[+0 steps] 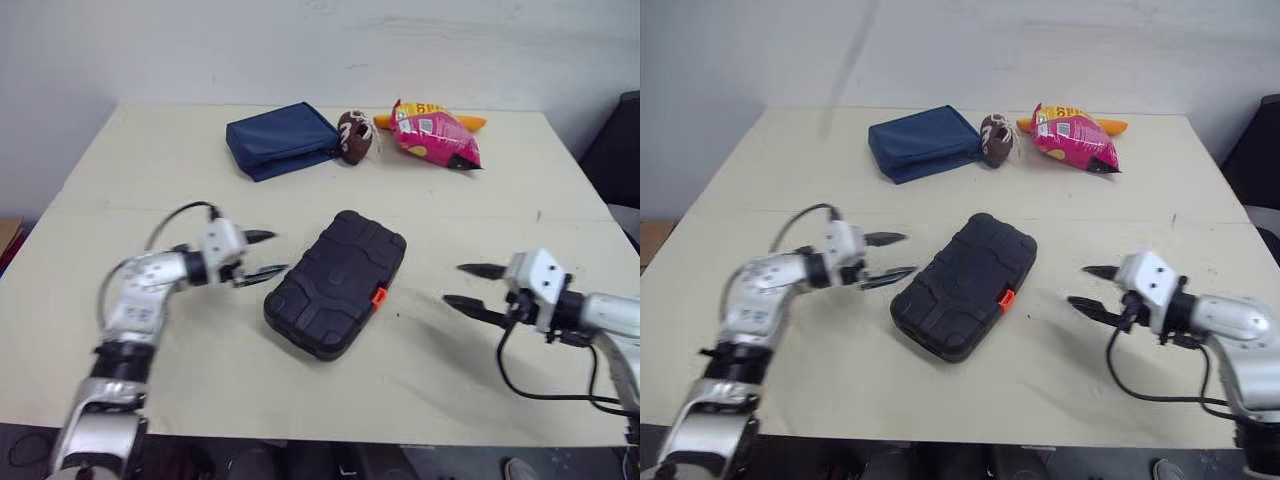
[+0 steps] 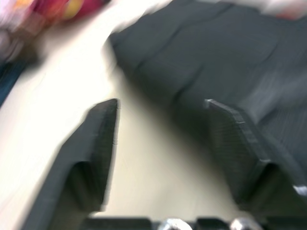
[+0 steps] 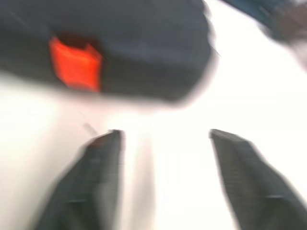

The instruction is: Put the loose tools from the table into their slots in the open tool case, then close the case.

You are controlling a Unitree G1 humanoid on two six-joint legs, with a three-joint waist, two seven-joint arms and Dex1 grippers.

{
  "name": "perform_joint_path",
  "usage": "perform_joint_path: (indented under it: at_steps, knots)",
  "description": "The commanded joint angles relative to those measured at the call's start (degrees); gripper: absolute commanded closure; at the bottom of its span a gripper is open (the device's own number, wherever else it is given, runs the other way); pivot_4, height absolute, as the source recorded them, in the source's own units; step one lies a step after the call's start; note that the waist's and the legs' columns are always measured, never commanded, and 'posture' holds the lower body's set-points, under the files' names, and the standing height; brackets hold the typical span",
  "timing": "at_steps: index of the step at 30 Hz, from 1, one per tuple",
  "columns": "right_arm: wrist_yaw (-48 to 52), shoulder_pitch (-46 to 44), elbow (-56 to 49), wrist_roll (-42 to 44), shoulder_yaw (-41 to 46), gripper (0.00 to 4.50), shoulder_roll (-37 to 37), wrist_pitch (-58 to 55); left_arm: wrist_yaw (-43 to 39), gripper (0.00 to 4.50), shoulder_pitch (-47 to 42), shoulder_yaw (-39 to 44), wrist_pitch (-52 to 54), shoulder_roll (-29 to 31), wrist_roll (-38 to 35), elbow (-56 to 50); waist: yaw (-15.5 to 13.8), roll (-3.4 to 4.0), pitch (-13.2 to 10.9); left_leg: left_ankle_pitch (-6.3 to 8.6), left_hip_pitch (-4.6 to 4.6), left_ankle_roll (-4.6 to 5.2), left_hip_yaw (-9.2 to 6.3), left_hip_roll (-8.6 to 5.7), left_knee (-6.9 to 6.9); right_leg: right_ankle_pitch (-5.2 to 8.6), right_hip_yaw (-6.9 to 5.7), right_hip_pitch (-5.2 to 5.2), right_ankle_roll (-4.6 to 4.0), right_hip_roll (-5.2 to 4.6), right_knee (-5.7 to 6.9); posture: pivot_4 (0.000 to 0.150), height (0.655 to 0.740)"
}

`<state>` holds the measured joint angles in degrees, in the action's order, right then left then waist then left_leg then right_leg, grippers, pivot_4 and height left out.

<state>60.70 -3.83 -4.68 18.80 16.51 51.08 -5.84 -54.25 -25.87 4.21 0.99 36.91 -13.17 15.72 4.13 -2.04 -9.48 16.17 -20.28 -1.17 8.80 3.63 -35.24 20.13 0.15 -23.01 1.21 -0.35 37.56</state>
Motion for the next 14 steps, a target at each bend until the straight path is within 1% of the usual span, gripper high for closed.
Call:
perform_joint_path:
  at_steps: [1,4,6,9,14]
  knots:
    - [-0.4,0.4,3.6,-0.7,6.1,0.01,1.9,5.3,2.6,0.0,3.0,5.5,3.2,4.3,-0.6,-1.4,-0.3,-0.03,-0.1,0.03,-0.1,-0.02,0.0,0.0,0.0,0.03,0.0,-0.1,0.02,0.0,-0.03,0.15,0.74]
    - [-0.9,1.8,7.5,-1.6,9.0,0.01,2.4,9.4,4.3,0.0,8.0,9.6,1.0,8.7,0.9,0.4,-0.8,-0.03,-0.1,0.18,-0.26,0.03,0.07,0.0,0.0,0.04,0.01,-0.27,0.02,-0.04,-0.16,0.15,0.74]
    - [-1.4,2.4,8.5,-2.0,9.7,0.01,2.3,10.9,5.3,0.0,9.7,10.9,0.1,9.7,0.9,0.8,-0.9,-0.08,-0.2,0.29,-0.27,0.09,0.17,0.0,0.0,0.06,0.04,-0.3,0.0,-0.08,-0.2,0.15,0.74]
    - [-2.9,2.1,8.7,-1.8,9.6,0.01,1.4,11.6,6.7,0.0,9.8,11.4,-1.3,9.4,0.8,0.4,-1.3,-0.08,-0.4,0.38,-0.29,0.18,0.22,-0.07,-0.02,0.06,0.04,-0.3,0.0,-0.2,-0.21,0.15,0.74]
    - [-5.2,-0.1,8.0,-1.6,7.0,0.01,-0.6,11.0,8.5,0.0,8.5,10.4,-0.5,7.9,0.7,-1.0,-1.2,-0.11,-0.5,0.38,-0.29,0.18,0.22,-0.1,-0.14,0.03,0.05,-0.3,0.01,-0.22,-0.08,0.15,0.74]
